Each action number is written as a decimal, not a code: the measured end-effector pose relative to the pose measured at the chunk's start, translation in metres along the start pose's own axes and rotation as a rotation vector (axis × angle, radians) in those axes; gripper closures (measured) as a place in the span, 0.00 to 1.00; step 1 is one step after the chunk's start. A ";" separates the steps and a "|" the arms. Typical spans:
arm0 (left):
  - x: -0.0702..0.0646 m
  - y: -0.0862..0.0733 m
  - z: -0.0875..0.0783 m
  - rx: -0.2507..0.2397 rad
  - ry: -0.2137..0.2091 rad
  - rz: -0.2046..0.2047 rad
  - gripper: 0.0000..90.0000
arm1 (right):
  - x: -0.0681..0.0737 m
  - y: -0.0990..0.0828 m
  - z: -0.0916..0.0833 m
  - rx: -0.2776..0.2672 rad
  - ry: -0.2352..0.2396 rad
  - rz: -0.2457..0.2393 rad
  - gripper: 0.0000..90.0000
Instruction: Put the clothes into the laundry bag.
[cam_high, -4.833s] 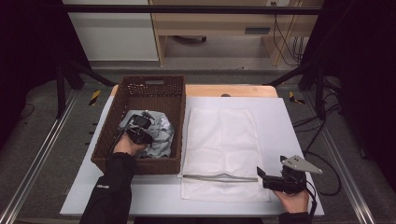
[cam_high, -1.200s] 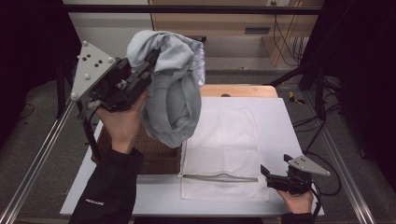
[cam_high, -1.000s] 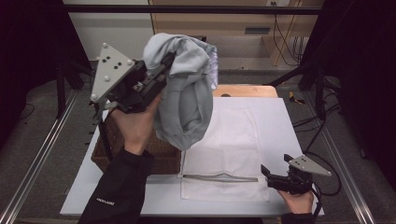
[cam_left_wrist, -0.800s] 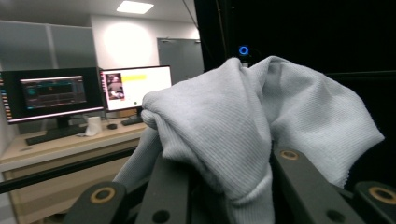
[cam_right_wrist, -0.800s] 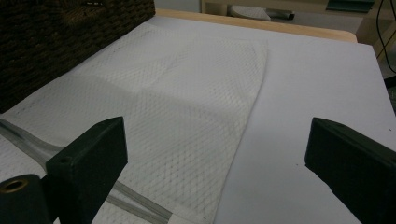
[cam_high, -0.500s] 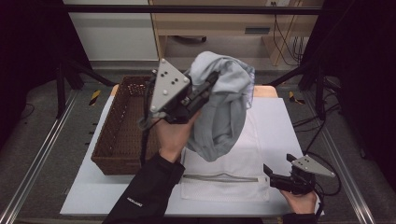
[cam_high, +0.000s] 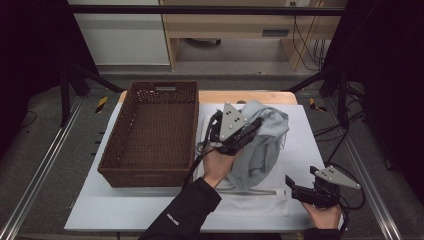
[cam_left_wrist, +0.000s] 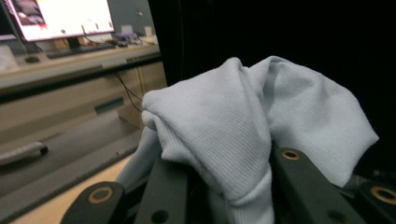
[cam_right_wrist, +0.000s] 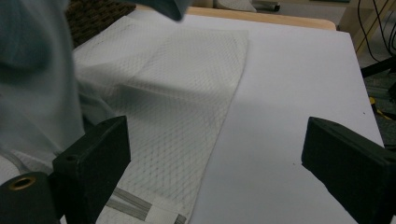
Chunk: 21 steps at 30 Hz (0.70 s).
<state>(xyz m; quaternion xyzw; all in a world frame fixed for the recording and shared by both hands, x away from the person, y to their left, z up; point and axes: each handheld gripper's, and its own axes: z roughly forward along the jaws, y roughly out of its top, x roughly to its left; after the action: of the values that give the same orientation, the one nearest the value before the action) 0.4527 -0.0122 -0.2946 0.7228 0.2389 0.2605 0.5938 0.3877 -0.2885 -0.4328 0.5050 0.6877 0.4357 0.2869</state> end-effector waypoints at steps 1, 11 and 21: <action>-0.002 -0.007 0.004 0.015 -0.007 0.001 0.82 | 0.000 0.000 0.000 0.002 0.001 0.000 0.10; -0.012 -0.073 0.032 0.172 -0.079 -0.027 0.75 | -0.005 0.000 -0.003 -0.005 0.000 0.002 0.10; -0.014 -0.113 0.035 0.317 -0.062 -0.016 0.43 | -0.004 0.000 -0.003 -0.023 0.014 -0.003 0.09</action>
<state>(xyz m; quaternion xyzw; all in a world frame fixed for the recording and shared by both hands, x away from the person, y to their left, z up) 0.4608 -0.0265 -0.4120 0.8132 0.2645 0.1924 0.4814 0.3862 -0.2930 -0.4317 0.4975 0.6854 0.4467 0.2885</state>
